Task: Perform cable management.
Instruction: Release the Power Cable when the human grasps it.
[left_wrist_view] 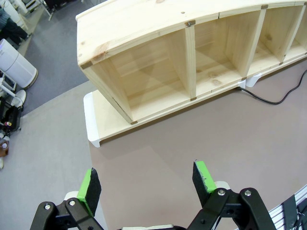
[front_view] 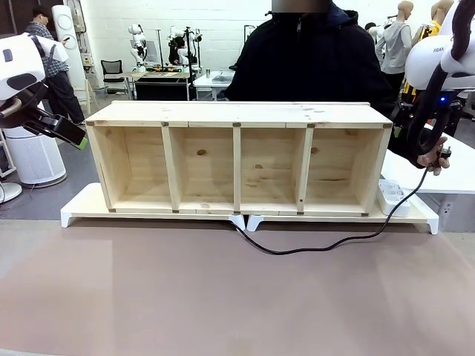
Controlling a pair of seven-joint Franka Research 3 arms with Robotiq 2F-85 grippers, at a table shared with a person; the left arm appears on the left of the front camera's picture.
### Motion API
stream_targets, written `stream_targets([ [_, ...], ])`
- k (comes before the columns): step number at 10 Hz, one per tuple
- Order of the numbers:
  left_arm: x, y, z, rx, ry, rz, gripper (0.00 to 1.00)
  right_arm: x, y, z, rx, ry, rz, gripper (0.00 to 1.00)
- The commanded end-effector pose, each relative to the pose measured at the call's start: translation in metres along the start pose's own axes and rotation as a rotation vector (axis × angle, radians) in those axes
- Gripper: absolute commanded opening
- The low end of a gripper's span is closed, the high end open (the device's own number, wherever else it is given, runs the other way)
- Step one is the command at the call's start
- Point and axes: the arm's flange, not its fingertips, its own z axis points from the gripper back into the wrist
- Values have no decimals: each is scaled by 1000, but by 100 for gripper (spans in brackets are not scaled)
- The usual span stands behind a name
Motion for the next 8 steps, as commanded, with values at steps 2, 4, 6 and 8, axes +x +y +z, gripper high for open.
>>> stream_targets([
  [2, 1, 0, -2, 7, -11, -1, 100, 0, 0, -1, 0, 5, 0, 100],
  [4, 1, 0, -2, 7, -11, -1, 100, 0, 0, -1, 0, 5, 0, 100],
  [6, 1, 0, -2, 7, -11, -1, 100, 0, 0, -1, 0, 5, 0, 100],
  [8, 1, 0, -2, 7, -11, -1, 100, 0, 0, -1, 0, 5, 0, 100],
])
